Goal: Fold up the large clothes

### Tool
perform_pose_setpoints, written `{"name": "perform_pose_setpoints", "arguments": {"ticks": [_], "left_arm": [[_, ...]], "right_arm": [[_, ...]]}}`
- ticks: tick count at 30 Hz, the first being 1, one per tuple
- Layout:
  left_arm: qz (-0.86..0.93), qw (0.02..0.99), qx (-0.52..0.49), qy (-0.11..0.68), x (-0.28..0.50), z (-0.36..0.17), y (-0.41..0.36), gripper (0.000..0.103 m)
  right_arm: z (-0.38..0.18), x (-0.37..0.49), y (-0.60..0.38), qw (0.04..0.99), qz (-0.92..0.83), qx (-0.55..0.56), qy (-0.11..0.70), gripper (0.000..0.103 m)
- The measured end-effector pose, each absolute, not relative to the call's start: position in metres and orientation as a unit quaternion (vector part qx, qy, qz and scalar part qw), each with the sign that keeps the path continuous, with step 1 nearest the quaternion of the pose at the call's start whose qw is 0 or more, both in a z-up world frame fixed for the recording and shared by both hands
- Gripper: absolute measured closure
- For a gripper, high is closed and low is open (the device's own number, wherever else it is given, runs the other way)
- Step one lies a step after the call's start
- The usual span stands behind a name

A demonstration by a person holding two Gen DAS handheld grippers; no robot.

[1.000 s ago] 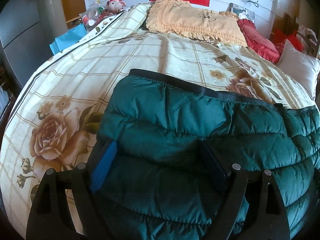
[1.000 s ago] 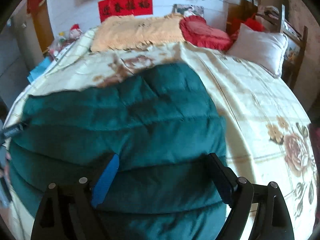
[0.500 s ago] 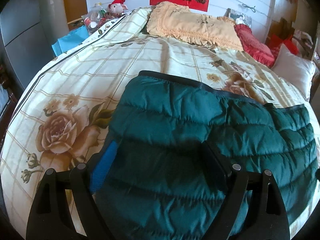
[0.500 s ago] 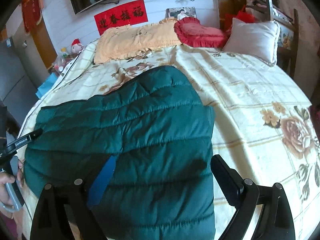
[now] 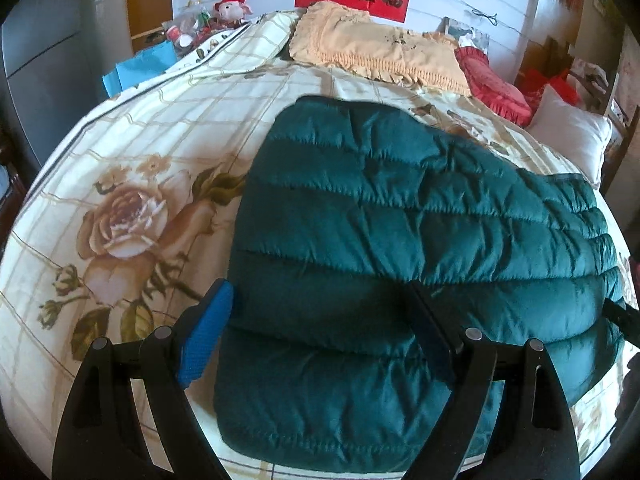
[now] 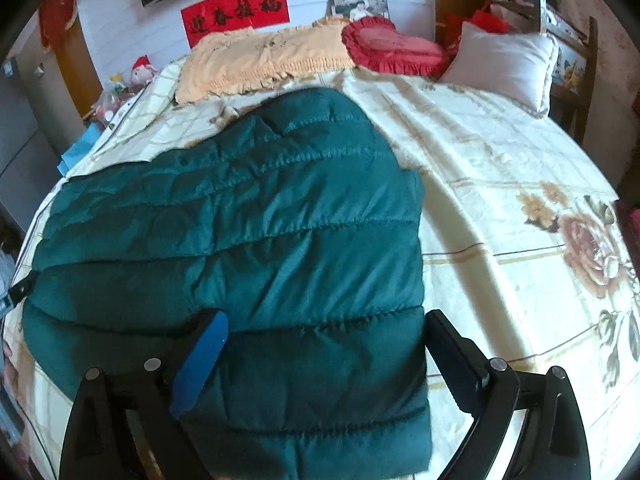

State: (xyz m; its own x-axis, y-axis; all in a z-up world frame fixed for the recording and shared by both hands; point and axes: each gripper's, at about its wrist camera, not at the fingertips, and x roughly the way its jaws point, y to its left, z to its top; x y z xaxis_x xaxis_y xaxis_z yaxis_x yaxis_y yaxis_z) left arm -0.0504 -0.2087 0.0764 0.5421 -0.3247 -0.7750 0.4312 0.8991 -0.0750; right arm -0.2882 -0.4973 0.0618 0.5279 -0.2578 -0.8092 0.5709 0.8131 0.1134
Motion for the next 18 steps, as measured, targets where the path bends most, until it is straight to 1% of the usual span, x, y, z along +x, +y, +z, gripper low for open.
{"name": "perform_pose_setpoints", "arguments": {"ticks": [1,2,3,7,12,15,18], "left_arm": [[-0.215,0.875,0.063,0.428,-0.050,0.074,-0.210,0.015],[-0.214,0.875,0.067,0.428,-0.050,0.072,-0.212,0.015],[-0.212,0.876,0.074,0.426,-0.050,0.071,-0.214,0.014],[-0.207,0.878,0.079,0.424,-0.051,0.069,-0.217,0.014],[-0.214,0.872,0.064,0.436,-0.050,0.075,-0.208,0.014],[-0.223,0.867,0.043,0.443,-0.053,0.080,-0.198,0.014],[-0.243,0.857,0.006,0.453,-0.057,0.081,-0.182,0.015]], "right_arm": [[0.058,-0.287,-0.500,0.852,-0.240,0.194,0.422,0.005],[0.053,-0.285,-0.504,0.850,-0.240,0.204,0.422,0.001],[0.051,-0.285,-0.506,0.849,-0.241,0.208,0.421,0.000],[0.045,-0.291,-0.511,0.845,-0.237,0.246,0.412,0.000],[0.064,-0.310,-0.506,0.861,-0.220,0.252,0.384,0.000],[0.068,-0.318,-0.505,0.865,-0.191,0.267,0.380,0.000],[0.066,-0.323,-0.502,0.866,-0.179,0.259,0.389,0.000]]}}
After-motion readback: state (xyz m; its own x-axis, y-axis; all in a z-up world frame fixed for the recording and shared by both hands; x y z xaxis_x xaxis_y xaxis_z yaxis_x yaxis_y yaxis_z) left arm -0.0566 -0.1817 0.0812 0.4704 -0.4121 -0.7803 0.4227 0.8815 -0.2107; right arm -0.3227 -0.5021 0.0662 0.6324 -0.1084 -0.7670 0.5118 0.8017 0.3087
